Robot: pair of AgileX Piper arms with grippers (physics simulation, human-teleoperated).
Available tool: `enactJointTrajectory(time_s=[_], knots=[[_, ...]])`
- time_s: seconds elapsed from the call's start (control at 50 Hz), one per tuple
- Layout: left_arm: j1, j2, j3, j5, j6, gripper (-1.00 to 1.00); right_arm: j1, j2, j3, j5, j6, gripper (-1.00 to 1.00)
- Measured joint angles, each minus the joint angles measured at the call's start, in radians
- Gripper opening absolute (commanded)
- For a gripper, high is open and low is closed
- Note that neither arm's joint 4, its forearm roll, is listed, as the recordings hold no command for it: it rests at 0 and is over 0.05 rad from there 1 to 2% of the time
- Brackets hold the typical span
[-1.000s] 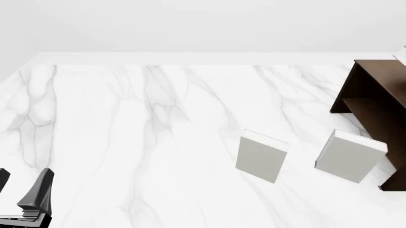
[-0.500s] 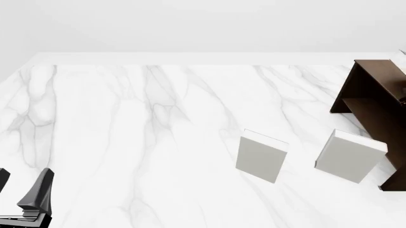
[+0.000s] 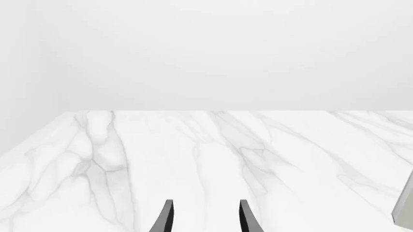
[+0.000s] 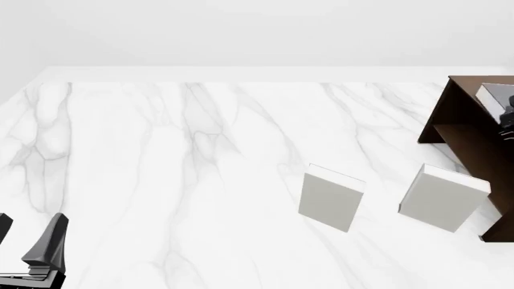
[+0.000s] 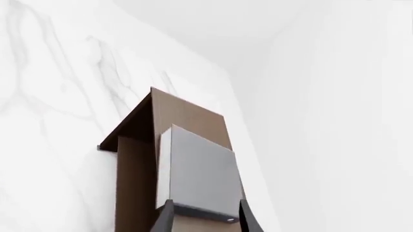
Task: Pick up the book on the left and place it on top of the shelf.
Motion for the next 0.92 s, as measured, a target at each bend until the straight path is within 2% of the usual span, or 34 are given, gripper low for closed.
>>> enactJointTrajectory(time_s=[0.92], knots=[[0.0,0.0,0.0,0.0,0.0,1.0,0.13,-0.149,-0.064,0.028,0.164,1.0]])
